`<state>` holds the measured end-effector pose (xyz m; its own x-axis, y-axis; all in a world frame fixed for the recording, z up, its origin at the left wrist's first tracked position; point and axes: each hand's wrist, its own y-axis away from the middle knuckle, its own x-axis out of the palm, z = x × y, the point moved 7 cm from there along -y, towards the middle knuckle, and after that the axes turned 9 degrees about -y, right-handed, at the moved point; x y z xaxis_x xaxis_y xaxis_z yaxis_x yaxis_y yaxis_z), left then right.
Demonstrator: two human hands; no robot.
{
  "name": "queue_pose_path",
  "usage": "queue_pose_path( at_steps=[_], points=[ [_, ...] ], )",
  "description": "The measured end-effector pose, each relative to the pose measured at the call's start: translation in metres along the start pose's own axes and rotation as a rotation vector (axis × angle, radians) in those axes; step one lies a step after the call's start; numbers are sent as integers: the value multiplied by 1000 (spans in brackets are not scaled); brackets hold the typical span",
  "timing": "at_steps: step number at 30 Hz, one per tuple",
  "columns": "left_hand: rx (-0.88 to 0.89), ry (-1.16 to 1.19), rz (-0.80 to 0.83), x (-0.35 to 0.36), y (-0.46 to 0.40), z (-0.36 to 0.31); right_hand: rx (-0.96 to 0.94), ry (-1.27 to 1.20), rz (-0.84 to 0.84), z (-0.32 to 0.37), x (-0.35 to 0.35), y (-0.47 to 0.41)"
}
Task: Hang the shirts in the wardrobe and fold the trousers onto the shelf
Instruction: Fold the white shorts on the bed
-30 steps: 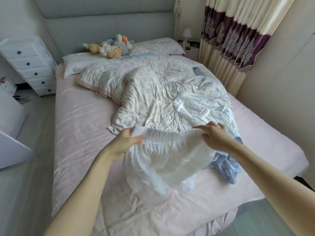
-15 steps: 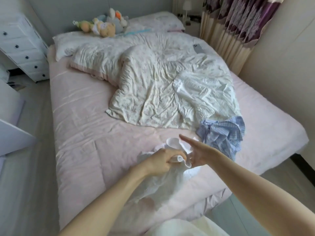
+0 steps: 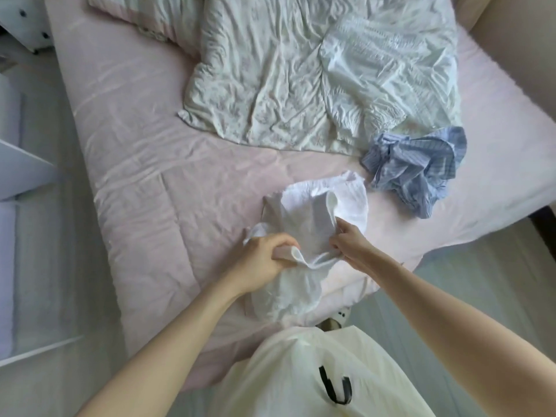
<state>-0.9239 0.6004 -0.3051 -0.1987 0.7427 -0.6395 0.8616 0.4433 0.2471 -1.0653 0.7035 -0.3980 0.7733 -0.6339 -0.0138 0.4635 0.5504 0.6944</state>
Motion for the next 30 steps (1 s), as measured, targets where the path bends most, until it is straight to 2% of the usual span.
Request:
queue_pose_path(
  at_steps=[3, 6, 8, 11, 13, 15, 17, 18, 20, 22, 26, 28, 30],
  points=[
    [111, -47, -200, -21, -9, -15, -269, 248, 191, 47, 5, 22],
    [113, -4, -299, -46, -23, -28, -404, 402, 352, 94, 16, 48],
    [178, -15, -278, -62, -29, -44, -499, 449, 428, 132, 20, 66],
    [257, -61, -162, -81, -32, -73, -671, 532, 465, 187, 25, 82],
    [202, -10, -187, -97, -30, -83, -685, 453, 404, 214, 23, 85],
    [137, 131, -356, -126, -18, -90, -680, 264, 391, 238, 21, 88],
    [92, 220, -553, -157, -1, -92, -571, 59, 505, 247, 26, 89],
    [59, 259, -634, -171, 9, -90, -523, 35, 583, 249, 33, 90],
    [3, 339, -755, -192, 28, -88, -534, 181, 703, 251, 55, 97],
    [3, 412, -852, -211, 47, -90, -575, 301, 731, 260, 83, 105],
    [-15, 693, -934, -250, 93, -81, -626, 198, 782, 293, 127, 129],
    [-78, 630, -904, -271, 114, -73, -634, 270, 894, 304, 151, 146],
    [-165, 421, -856, -290, 125, -70, -683, 437, 913, 312, 176, 151]
  ],
)
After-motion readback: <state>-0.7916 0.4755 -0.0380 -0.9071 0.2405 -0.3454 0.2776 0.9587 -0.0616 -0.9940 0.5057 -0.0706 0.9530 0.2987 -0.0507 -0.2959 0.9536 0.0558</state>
